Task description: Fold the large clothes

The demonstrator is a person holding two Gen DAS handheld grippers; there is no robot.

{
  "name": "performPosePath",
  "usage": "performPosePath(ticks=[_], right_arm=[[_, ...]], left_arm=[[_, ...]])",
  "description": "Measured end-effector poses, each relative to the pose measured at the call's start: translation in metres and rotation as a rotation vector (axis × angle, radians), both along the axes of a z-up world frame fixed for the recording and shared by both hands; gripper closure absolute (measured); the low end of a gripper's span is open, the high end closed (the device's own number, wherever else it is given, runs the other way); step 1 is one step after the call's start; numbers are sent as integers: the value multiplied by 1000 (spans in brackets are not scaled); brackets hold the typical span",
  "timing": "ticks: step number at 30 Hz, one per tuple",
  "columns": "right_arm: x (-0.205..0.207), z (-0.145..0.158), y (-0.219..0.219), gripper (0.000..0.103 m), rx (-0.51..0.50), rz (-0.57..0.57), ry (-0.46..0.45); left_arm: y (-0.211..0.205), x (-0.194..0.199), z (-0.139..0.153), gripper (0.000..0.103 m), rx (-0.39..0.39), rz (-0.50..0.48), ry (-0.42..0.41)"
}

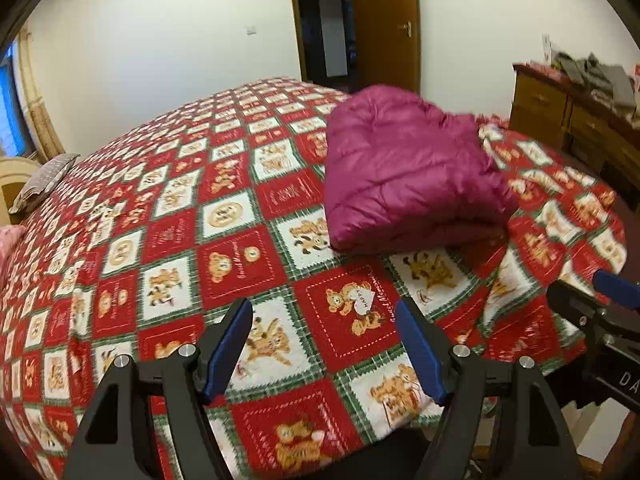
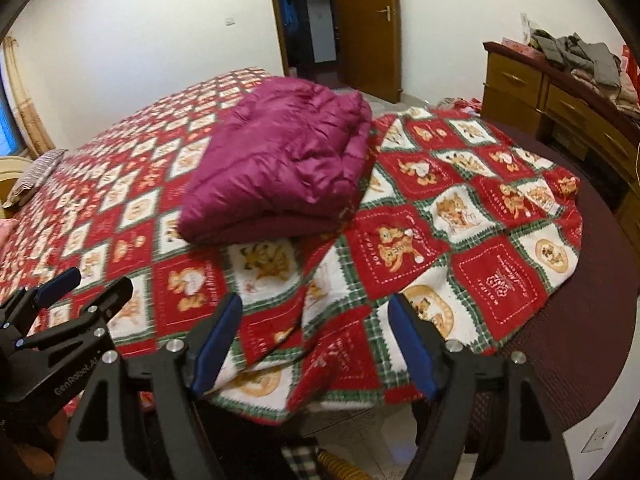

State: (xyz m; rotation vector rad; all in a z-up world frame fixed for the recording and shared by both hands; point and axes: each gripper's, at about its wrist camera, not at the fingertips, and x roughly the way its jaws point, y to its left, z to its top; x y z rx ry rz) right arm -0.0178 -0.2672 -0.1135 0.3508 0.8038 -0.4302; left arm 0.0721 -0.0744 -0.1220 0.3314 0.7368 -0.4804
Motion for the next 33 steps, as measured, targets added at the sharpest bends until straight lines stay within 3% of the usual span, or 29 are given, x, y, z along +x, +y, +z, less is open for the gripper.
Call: performPosePath(ticks=[2,7,13,18,28,33], right_arm=[[-7,11,5,16,1,7,-17],[-27,45,10,16,-24,7,-108],[-48,92,15,10,-150,-39,-277],[-63,121,19,6,-240,-64,-383],[-90,151,16,1,-320,-127,-565],[-99,155,15,0,-360,-154,-621]], left_arm=[[7,-8,11,29,-17,9,-7],[12,-24,40,29,-59,-3,-40],[14,-50,93,28,-155,-30,-231],[17,-67,127,22,-232,-52,-316],[26,-97,170,7,-353,-69,-478],[30,-107,181,6,-375,-66,-536]])
